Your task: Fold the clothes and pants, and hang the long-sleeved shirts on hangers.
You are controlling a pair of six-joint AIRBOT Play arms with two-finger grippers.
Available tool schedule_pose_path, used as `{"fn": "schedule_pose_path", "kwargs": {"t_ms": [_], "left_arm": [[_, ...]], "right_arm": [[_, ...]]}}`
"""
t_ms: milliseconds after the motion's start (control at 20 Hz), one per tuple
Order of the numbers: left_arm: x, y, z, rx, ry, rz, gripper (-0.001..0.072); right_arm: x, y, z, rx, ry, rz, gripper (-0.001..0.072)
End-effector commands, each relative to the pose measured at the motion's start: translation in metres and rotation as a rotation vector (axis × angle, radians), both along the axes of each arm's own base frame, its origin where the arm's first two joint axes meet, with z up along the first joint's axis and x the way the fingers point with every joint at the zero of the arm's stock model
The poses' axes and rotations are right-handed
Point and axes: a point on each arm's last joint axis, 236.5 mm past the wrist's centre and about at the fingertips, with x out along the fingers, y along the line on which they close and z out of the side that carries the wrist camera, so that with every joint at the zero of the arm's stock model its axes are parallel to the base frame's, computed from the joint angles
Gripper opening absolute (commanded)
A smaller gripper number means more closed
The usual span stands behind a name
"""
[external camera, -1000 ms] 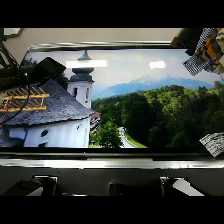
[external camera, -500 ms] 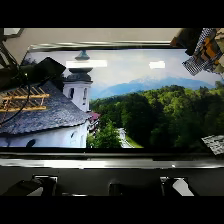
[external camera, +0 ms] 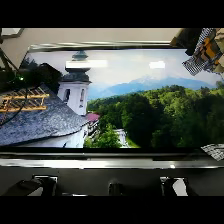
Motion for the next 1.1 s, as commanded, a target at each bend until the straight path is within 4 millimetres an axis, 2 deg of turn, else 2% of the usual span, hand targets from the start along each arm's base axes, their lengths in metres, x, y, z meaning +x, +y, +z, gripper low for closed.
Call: {"fn": "schedule_pose_path", "kwargs": {"t_ms": [0, 50, 100, 150, 250, 300, 400, 500, 600, 700, 750, 900, 1050], "left_arm": [[-0.001, 0.009, -0.002, 0.044, -0.003, 0.013, 0.0165], [-0.002, 0.009, -0.003, 0.061, -0.006, -0.002, 0.0026], [-0.002, 0.009, -0.004, 0.079, -0.006, -0.015, 0.003], [-0.004, 0.01, -0.006, 0.1, -0.004, -0.031, 0.003], [-0.008, 0.016, -0.013, 0.174, 0.006, -0.058, 0.0029], [-0.009, 0.022, -0.018, 0.22, 0.011, -0.065, 0.0029], [-0.012, 0.029, -0.033, 0.293, 0.038, -0.093, 0.0028], [-0.016, 0.029, -0.048, 0.332, 0.061, -0.136, 0.0028], [-0.019, 0.03, -0.065, 0.344, 0.095, -0.145, 0.0028], [-0.02, 0.031, -0.072, 0.348, 0.113, -0.148, 0.0029], [-0.02, 0.032, -0.072, 0.353, 0.11, -0.145, 0.003], [-0.017, 0.04, -0.072, 0.388, 0.105, -0.131, 0.003], [-0.018, 0.039, -0.072, 0.387, 0.105, -0.132, 0.0031]], "right_arm": [[0.118, 0.084, -0.012, 0.04, 0.009, 0.579, 0.0031], [0.15, 0.106, -0.031, 0.069, 0.073, 0.691, 0.0031], [0.175, 0.125, -0.055, 0.086, 0.177, 0.758, 0.003], [0.198, 0.147, -0.088, 0.093, 0.321, 0.815, 0.003], [0.229, 0.204, -0.165, 0.017, 0.672, 0.935, 0.0028], [0.231, 0.23, -0.203, -0.026, 0.833, 0.986, 0.0028], [0.22, 0.276, -0.268, -0.066, 1.047, 1.09, 0.0028], [0.201, 0.312, -0.315, -0.052, 1.104, 1.191, 0.0029], [0.178, 0.326, -0.356, 0.028, 1.114, 1.231, 0.0031], [0.162, 0.327, -0.384, 0.102, 1.121, 1.235, 0.0032], [0.158, 0.326, -0.391, 0.108, 1.136, 1.234, 0.0032], [0.158, 0.323, -0.392, 0.098, 1.148, 1.225, 0.0032], [0.158, 0.324, -0.392, 0.099, 1.148, 1.226, 0.0032]]}}
